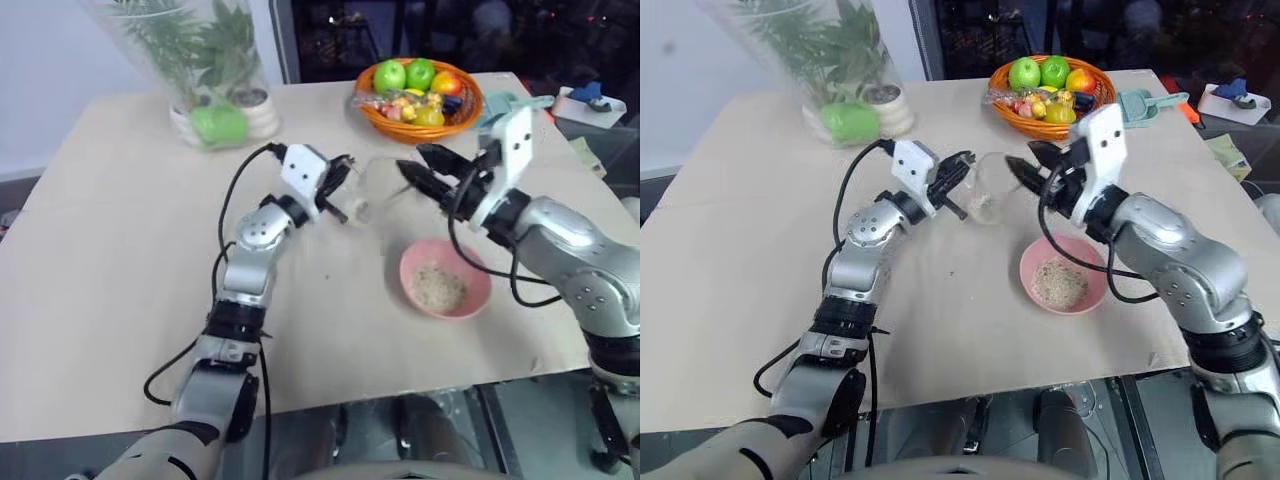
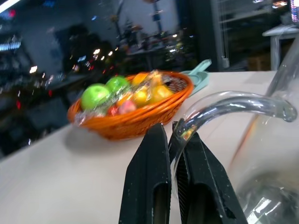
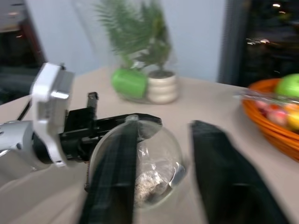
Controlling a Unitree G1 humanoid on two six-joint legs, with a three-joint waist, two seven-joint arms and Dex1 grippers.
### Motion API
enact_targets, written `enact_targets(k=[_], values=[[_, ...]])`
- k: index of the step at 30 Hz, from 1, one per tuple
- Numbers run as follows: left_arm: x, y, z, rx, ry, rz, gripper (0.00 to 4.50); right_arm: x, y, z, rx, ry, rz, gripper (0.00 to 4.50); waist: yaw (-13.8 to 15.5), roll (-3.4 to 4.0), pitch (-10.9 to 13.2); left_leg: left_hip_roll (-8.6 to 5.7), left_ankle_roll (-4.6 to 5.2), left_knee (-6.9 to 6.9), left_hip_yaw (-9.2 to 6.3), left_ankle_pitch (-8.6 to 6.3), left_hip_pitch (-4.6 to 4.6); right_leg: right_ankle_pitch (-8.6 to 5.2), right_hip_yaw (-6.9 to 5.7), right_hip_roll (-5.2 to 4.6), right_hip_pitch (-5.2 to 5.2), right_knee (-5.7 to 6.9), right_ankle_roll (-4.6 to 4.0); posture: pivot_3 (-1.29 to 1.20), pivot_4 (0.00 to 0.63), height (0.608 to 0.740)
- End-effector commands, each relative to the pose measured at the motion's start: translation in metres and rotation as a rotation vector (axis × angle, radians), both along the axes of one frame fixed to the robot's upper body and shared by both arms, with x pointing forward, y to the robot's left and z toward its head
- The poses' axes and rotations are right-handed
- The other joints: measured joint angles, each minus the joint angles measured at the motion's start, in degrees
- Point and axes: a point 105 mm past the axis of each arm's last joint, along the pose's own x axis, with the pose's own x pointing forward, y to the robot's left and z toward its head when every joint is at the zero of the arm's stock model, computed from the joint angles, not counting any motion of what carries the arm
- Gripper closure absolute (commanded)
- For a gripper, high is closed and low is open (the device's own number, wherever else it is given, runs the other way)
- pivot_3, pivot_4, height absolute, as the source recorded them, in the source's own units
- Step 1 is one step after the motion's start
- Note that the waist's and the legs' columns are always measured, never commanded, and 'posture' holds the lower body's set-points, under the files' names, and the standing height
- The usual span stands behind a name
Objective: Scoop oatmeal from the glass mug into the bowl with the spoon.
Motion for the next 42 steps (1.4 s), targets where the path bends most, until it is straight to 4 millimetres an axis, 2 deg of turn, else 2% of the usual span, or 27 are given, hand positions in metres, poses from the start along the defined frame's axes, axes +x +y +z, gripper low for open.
enact_targets(k=[1,5,7,9,15,18,21,31,32,33,37,40,42], values=[[0.000,0.040,0.017,-0.165,-0.015,0.112,4.50,-0.009,-0.004,0.020,-0.056,-0.192,0.000,0.82,-0.15,0.00,0.00,0.00,0.00,0.00,0.00,0.00,-0.01,0.00,0.00,0.00,-0.01,0.00,0.00,0.00,0.150,0.740],[-0.001,0.091,0.009,-0.231,0.014,0.240,4.50,-0.042,-0.011,0.015,-0.070,-0.278,0.112,0.82,0.05,0.00,0.00,0.00,-0.01,0.00,-0.05,0.00,-0.04,0.00,-0.06,0.00,-0.04,-0.03,0.00,0.00,0.150,0.740],[-0.003,0.116,0.002,-0.238,0.025,0.296,4.50,-0.058,-0.023,0.000,-0.138,-0.310,0.137,0.82,0.13,-0.01,-0.01,0.01,-0.01,-0.05,-0.05,-0.01,-0.05,0.00,-0.06,0.00,-0.05,-0.07,0.00,0.00,0.150,0.740],[-0.005,0.136,-0.003,-0.250,0.038,0.351,4.50,-0.071,-0.035,-0.014,-0.160,-0.265,0.149,0.82,0.51,-0.02,-0.02,-0.01,-0.01,-0.05,-0.04,-0.01,-0.04,0.00,-0.05,-0.01,-0.04,-0.07,0.00,0.00,0.150,0.740],[-0.005,0.181,-0.014,-0.346,0.073,0.469,4.50,-0.112,-0.058,-0.020,-0.095,-0.240,0.166,0.82,0.69,-0.05,-0.03,-0.01,-0.02,0.03,-0.08,-0.01,0.10,0.00,-0.13,-0.02,0.15,0.01,0.00,0.00,0.150,0.740],[-0.002,0.196,-0.019,-0.375,0.092,0.498,4.50,-0.128,-0.060,-0.017,-0.071,-0.263,0.169,0.82,0.66,-0.12,-0.07,0.00,-0.02,0.02,-0.09,-0.01,0.18,0.00,-0.14,-0.02,0.22,0.00,0.00,0.00,0.150,0.740],[0.000,0.203,-0.022,-0.386,0.105,0.491,4.50,-0.136,-0.062,-0.013,-0.043,-0.283,0.162,0.82,0.48,-0.25,-0.16,-0.01,-0.02,0.03,-0.09,-0.01,0.20,0.00,-0.12,-0.02,0.24,0.01,0.01,0.00,0.150,0.740],[0.003,0.207,-0.041,-0.428,0.166,0.498,4.50,-0.141,-0.056,-0.013,-0.039,-0.298,0.174,0.82,0.55,-0.36,-0.22,-0.01,-0.02,0.01,-0.13,-0.02,0.34,0.00,-0.17,-0.04,0.38,-0.02,0.01,0.00,0.150,0.740],[0.003,0.207,-0.042,-0.430,0.168,0.495,3.74,-0.140,-0.056,-0.014,-0.046,-0.292,0.177,0.79,0.54,-0.36,-0.22,-0.01,-0.03,0.01,-0.13,-0.02,0.34,0.00,-0.16,-0.03,0.37,-0.02,0.01,0.00,0.150,0.740],[0.002,0.206,-0.044,-0.422,0.169,0.490,3.52,-0.139,-0.057,-0.015,-0.051,-0.287,0.179,0.79,0.55,-0.36,-0.22,-0.01,-0.02,0.01,-0.13,-0.02,0.35,0.00,-0.16,-0.03,0.38,-0.02,0.01,0.00,0.150,0.740],[-0.005,0.206,-0.046,-0.425,0.160,0.495,1.75,-0.136,-0.060,-0.019,-0.066,-0.261,0.177,0.79,0.52,-0.36,-0.23,-0.01,-0.02,0.01,-0.12,-0.02,0.37,0.00,-0.15,-0.04,0.40,-0.02,0.01,0.00,0.150,0.740],[-0.020,0.205,-0.046,-0.407,0.151,0.466,0.49,-0.132,-0.069,-0.028,-0.087,-0.210,0.140,0.79,0.49,-0.35,-0.24,0.00,-0.02,-0.02,-0.11,-0.02,0.40,0.00,-0.11,-0.04,0.40,-0.02,0.00,0.00,0.150,0.740],[-0.034,0.205,-0.045,-0.387,0.147,0.438,0.49,-0.124,-0.086,-0.037,-0.087,-0.144,0.053,0.79,0.49,-0.35,-0.25,0.00,-0.02,-0.04,-0.10,-0.02,0.41,0.00,-0.08,-0.04,0.42,-0.04,0.00,0.00,0.150,0.740]])
